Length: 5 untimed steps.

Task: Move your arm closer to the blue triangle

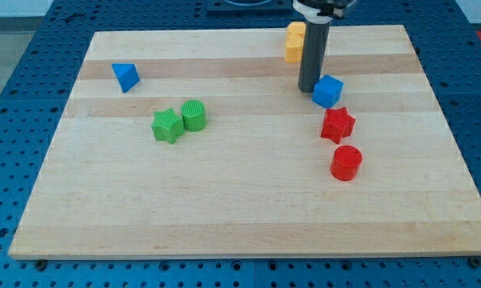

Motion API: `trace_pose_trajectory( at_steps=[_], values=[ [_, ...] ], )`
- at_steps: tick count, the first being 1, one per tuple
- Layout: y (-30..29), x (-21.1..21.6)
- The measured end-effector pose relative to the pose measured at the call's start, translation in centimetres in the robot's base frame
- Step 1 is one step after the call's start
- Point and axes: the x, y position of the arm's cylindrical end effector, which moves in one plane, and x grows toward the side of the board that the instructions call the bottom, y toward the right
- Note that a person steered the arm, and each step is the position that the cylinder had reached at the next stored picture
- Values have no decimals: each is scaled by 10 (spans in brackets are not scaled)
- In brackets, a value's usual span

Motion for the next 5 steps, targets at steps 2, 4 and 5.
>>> trace_pose_trajectory(
  at_steps=[2,4,5],
  values=[
    [-107,1],
    [-284,24],
    [-334,20]
  ],
)
